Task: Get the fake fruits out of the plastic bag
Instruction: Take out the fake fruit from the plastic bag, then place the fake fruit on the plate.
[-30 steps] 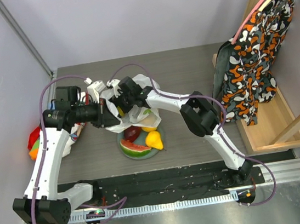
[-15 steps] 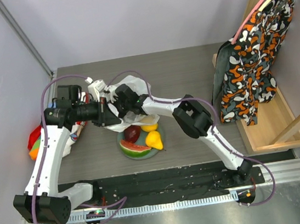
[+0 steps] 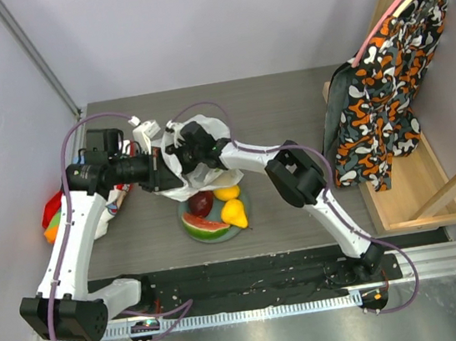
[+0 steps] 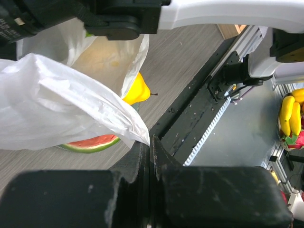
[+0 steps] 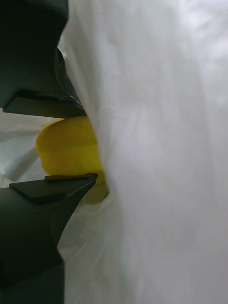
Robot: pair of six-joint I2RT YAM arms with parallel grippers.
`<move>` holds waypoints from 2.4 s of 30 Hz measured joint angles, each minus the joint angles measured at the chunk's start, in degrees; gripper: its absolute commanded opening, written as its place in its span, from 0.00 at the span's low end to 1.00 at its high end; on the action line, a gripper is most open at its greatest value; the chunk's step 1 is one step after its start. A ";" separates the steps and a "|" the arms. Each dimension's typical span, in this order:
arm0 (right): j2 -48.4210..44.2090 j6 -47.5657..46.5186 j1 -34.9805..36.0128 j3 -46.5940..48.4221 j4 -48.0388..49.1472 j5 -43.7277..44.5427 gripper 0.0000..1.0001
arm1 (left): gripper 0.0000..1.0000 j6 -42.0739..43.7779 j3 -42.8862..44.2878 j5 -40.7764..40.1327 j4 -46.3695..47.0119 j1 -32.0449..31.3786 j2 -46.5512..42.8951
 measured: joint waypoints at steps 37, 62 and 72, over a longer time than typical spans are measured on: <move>-62.36 -13.29 -28.96 -42.03 -17.77 -2.19 0.01 | 0.00 4.17 19.17 -5.77 8.07 -12.90 24.09; -49.81 -40.54 -9.05 -33.57 -26.23 -16.28 0.02 | 0.00 -9.09 39.17 -14.08 18.95 -8.04 40.54; -41.53 -58.16 -0.48 -30.40 -31.32 -18.60 0.06 | 0.00 -9.11 32.52 -14.05 19.39 -4.70 31.67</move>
